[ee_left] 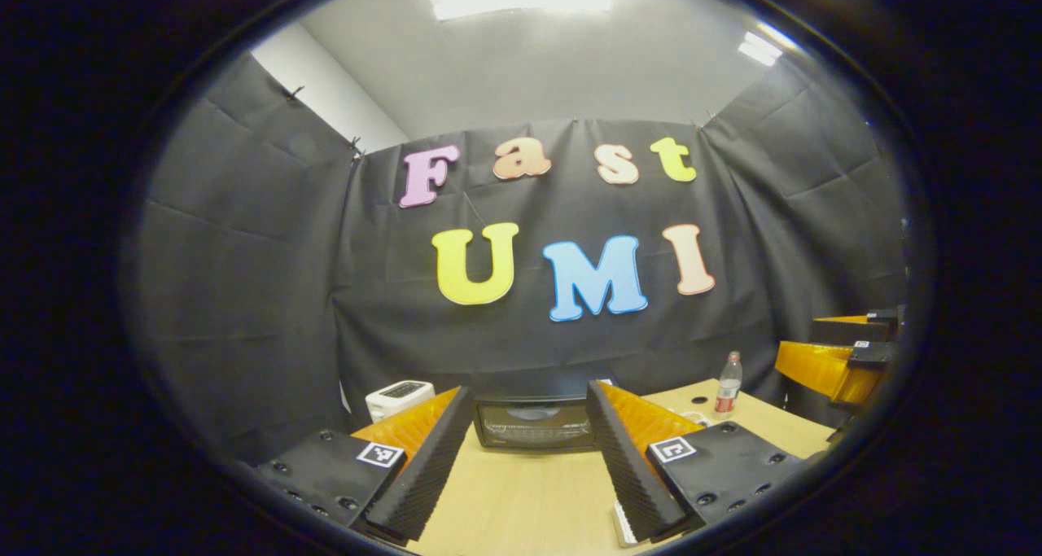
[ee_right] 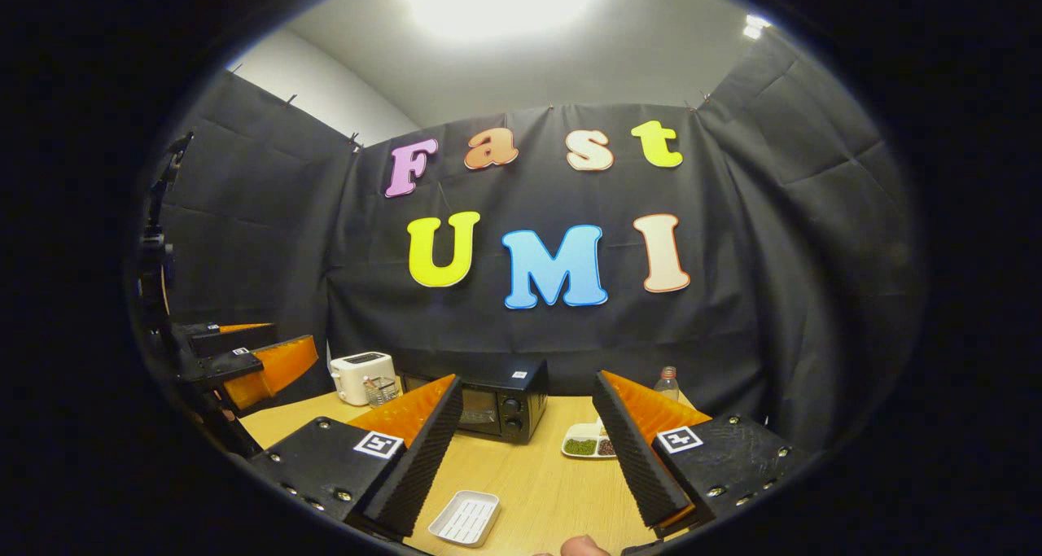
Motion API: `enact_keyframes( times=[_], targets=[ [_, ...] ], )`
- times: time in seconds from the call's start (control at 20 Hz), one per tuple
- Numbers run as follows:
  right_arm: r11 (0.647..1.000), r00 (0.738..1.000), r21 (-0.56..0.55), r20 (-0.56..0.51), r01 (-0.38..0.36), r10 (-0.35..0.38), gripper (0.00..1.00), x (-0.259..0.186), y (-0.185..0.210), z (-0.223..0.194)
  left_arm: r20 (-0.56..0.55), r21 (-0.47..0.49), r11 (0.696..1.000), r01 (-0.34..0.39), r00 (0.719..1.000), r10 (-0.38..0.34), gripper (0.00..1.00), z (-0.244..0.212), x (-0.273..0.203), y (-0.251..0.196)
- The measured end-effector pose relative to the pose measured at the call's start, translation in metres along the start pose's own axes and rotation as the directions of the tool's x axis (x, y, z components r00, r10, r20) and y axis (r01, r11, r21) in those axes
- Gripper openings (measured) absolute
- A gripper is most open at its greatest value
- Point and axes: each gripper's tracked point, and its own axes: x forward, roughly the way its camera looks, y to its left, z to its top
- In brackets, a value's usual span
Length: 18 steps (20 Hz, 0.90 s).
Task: Open the electric oven with the left hand, put the food in, and close the electric oven.
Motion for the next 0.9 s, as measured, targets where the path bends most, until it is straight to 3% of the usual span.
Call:
enact_keyframes(
  times=[0.5, 0.75, 0.85, 0.9],
  targets=[
    [0.999, 0.999, 0.023, 0.038, 0.036, -0.037, 0.98, 0.016, 0.048, 0.019, -0.021, -0.023, 0.999, -0.040, 0.999, 0.039, 0.94, -0.007, -0.014, 0.073],
    [0.999, 0.997, 0.003, 0.061, 0.038, -0.038, 0.97, 0.024, 0.061, 0.022, -0.014, -0.014, 0.996, -0.089, 0.996, 0.089, 0.98, -0.005, -0.020, 0.108],
    [0.999, 0.998, 0.003, 0.047, 0.036, -0.036, 0.97, 0.029, 0.064, 0.021, -0.012, -0.007, 0.995, -0.096, 0.995, 0.096, 0.90, -0.005, -0.017, 0.112],
    [0.999, 0.998, 0.003, 0.051, 0.047, -0.047, 0.97, 0.030, 0.062, 0.024, -0.013, -0.019, 0.995, -0.095, 0.995, 0.094, 0.94, -0.005, -0.013, 0.112]
  ],
)
